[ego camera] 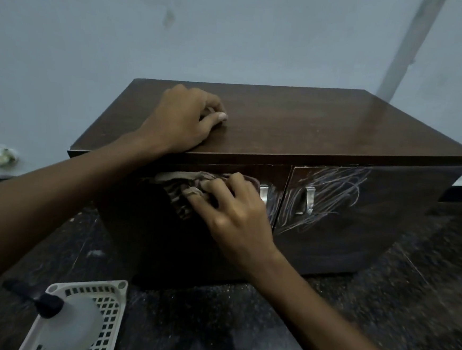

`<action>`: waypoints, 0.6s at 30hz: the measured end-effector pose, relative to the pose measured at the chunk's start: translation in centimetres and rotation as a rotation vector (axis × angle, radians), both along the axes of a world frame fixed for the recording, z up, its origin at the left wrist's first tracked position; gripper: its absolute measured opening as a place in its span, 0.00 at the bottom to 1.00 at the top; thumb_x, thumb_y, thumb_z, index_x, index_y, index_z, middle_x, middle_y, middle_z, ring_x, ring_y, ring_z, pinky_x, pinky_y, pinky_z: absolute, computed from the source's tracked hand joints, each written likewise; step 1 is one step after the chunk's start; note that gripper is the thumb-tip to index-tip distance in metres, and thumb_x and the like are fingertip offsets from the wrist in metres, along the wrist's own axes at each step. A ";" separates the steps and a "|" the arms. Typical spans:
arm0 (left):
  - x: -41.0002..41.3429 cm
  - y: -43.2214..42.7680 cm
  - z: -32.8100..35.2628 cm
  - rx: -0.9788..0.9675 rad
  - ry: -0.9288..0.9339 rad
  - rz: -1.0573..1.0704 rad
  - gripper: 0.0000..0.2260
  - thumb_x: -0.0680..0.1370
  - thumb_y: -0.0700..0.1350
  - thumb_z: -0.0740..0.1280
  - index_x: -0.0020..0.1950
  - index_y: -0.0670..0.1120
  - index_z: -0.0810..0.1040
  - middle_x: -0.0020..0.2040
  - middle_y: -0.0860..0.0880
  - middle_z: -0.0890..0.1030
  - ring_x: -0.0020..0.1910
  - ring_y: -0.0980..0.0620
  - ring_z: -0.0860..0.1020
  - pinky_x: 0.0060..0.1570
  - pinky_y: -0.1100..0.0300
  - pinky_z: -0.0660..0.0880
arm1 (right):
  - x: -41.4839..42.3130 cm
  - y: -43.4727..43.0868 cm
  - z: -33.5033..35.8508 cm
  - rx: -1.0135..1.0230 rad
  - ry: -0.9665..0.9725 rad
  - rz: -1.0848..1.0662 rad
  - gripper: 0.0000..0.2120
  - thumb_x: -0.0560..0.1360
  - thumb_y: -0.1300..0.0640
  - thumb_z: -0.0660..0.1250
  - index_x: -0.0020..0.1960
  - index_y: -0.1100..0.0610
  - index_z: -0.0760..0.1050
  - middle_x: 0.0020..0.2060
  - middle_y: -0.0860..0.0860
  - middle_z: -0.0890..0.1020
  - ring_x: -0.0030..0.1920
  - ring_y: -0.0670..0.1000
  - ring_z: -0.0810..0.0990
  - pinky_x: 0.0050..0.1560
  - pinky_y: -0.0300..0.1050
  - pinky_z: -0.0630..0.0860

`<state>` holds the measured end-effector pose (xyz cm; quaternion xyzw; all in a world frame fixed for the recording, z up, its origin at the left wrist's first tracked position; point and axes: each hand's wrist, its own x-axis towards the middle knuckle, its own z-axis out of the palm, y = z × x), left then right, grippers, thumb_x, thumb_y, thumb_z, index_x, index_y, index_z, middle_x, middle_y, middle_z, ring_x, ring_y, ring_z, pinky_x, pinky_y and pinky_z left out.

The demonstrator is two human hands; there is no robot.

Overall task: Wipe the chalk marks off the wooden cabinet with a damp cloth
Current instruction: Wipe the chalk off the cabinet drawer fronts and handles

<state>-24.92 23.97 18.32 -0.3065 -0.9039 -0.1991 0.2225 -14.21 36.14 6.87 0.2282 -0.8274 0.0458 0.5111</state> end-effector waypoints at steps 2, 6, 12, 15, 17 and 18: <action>-0.1 -0.2 -0.1 -0.005 0.006 -0.001 0.08 0.81 0.50 0.68 0.53 0.50 0.86 0.47 0.48 0.87 0.49 0.48 0.84 0.52 0.58 0.74 | 0.4 1.4 0.5 -0.050 -0.003 -0.044 0.12 0.83 0.60 0.60 0.53 0.56 0.84 0.46 0.54 0.82 0.40 0.57 0.75 0.38 0.53 0.71; 0.1 -0.2 -0.4 -0.022 0.087 -0.046 0.11 0.81 0.52 0.67 0.54 0.48 0.86 0.47 0.46 0.87 0.47 0.43 0.84 0.51 0.52 0.78 | 1.1 3.7 0.9 -0.181 0.028 -0.175 0.09 0.79 0.62 0.67 0.54 0.53 0.84 0.46 0.54 0.82 0.40 0.58 0.74 0.36 0.53 0.72; 0.1 0.0 -0.8 -0.042 0.183 -0.055 0.18 0.80 0.58 0.59 0.53 0.48 0.84 0.41 0.44 0.86 0.42 0.39 0.83 0.42 0.46 0.79 | 0.6 3.0 0.0 -0.275 0.107 -0.242 0.08 0.76 0.65 0.71 0.51 0.55 0.86 0.40 0.56 0.80 0.39 0.55 0.72 0.37 0.47 0.68; 0.4 0.3 -0.7 -0.018 0.203 -0.203 0.19 0.81 0.57 0.60 0.57 0.47 0.84 0.44 0.47 0.87 0.44 0.44 0.85 0.43 0.49 0.79 | 0.6 0.6 -0.9 -0.181 0.063 -0.198 0.09 0.80 0.63 0.65 0.49 0.57 0.84 0.39 0.55 0.80 0.38 0.54 0.74 0.36 0.46 0.68; 0.6 0.3 -0.5 0.003 0.137 -0.342 0.17 0.82 0.55 0.63 0.63 0.46 0.83 0.52 0.49 0.87 0.46 0.52 0.86 0.46 0.55 0.80 | 0.6 -0.7 -2.2 -0.130 0.020 -0.173 0.10 0.82 0.61 0.63 0.51 0.56 0.84 0.39 0.54 0.79 0.37 0.52 0.74 0.31 0.43 0.67; 0.7 0.1 -0.4 -0.012 0.088 -0.402 0.19 0.82 0.56 0.65 0.66 0.46 0.81 0.56 0.51 0.86 0.47 0.56 0.85 0.48 0.60 0.79 | 0.6 -1.2 -3.3 -0.111 -0.005 -0.160 0.12 0.83 0.61 0.62 0.51 0.55 0.84 0.39 0.53 0.78 0.37 0.51 0.74 0.30 0.43 0.66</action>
